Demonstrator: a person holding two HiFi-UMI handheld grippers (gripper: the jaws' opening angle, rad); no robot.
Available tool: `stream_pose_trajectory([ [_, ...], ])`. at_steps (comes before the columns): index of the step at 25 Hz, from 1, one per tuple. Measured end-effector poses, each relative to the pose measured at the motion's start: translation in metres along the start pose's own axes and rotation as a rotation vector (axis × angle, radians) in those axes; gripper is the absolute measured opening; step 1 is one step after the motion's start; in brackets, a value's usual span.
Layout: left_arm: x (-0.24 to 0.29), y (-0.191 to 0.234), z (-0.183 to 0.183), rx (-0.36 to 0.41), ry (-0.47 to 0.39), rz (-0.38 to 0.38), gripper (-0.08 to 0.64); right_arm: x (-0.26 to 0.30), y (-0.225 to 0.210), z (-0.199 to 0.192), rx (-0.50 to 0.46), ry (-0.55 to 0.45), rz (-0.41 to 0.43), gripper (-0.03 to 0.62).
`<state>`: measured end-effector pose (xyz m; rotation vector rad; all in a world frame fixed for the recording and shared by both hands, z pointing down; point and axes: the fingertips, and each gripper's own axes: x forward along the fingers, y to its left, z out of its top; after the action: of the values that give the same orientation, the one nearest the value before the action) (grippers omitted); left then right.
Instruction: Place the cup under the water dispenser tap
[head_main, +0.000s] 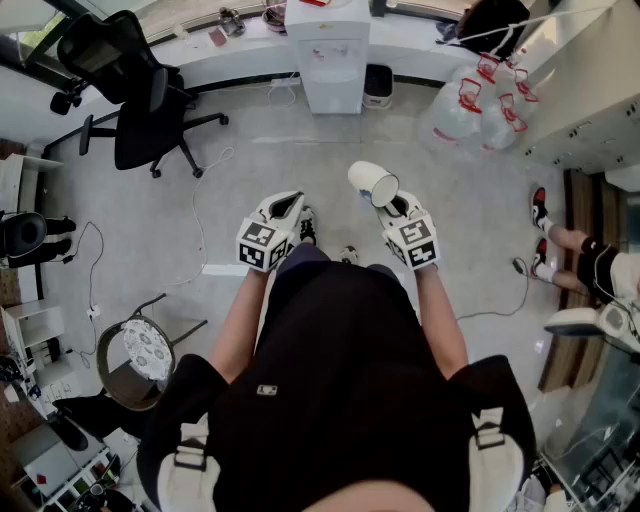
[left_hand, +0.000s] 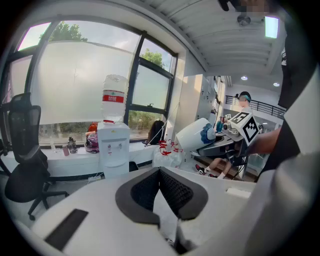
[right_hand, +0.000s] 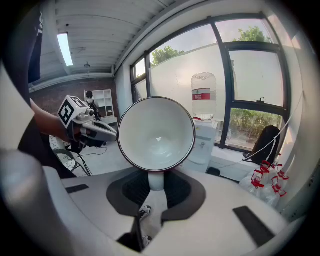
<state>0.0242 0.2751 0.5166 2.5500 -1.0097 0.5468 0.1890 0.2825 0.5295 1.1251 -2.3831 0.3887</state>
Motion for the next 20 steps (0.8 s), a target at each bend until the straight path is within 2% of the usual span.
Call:
stream_pose_trajectory([
  [13, -0.009, 0.006, -0.007, -0.012, -0.010, 0.015, 0.000, 0.004, 0.010, -0.003, -0.001, 0.005, 0.006, 0.044],
  [20, -0.017, 0.015, -0.015, 0.006, 0.018, 0.033, 0.000, 0.007, 0.017, -0.001, 0.003, 0.009, 0.008, 0.044],
])
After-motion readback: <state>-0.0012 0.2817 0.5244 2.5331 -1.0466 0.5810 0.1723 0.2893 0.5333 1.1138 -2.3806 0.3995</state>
